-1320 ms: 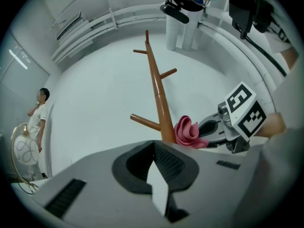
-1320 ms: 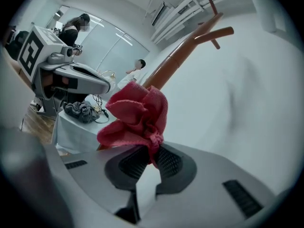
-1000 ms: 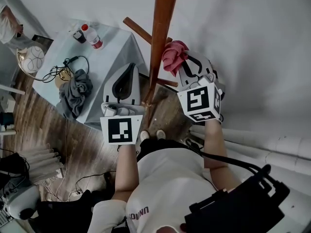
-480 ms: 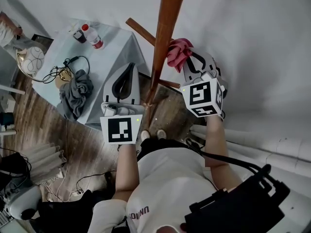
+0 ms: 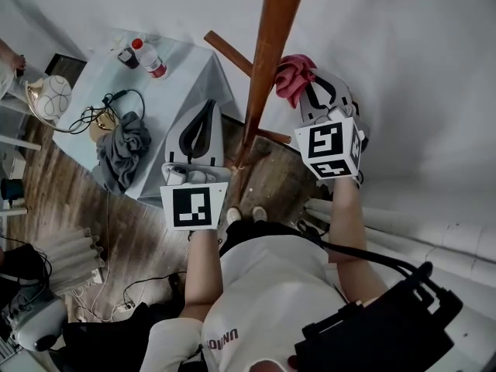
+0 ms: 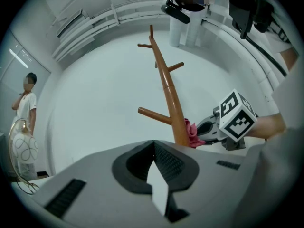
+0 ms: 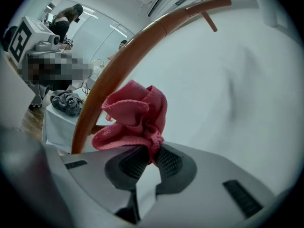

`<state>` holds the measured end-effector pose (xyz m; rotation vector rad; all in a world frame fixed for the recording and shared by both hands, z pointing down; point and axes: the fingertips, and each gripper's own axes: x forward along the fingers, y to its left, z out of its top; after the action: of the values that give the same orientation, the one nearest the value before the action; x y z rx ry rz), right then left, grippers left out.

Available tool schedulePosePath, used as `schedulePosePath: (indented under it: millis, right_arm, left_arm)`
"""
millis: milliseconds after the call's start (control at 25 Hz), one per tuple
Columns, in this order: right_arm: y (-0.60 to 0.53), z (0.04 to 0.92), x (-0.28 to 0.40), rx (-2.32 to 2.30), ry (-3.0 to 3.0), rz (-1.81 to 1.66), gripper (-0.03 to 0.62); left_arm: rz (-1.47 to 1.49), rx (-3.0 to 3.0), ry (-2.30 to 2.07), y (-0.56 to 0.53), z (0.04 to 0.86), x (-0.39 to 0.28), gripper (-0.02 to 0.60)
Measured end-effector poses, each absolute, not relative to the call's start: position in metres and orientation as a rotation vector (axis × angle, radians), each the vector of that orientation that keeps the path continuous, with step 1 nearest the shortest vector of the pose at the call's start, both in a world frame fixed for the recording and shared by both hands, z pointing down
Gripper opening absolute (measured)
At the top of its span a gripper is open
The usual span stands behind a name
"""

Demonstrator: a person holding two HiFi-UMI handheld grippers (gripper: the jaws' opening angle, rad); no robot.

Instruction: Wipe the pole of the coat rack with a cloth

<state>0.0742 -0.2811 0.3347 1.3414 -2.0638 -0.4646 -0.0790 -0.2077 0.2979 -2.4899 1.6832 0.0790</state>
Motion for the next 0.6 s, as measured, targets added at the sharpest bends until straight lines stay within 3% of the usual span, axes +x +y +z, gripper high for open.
schedulePosePath:
  millis: [600]
  right_arm:
    - [-0.29,0.305,0.097,1.497,-2.012,-0.5,0.048]
  left_arm:
    - [0.088,-2.502,1.665,-0.212,0.296,-0.075,0.012]
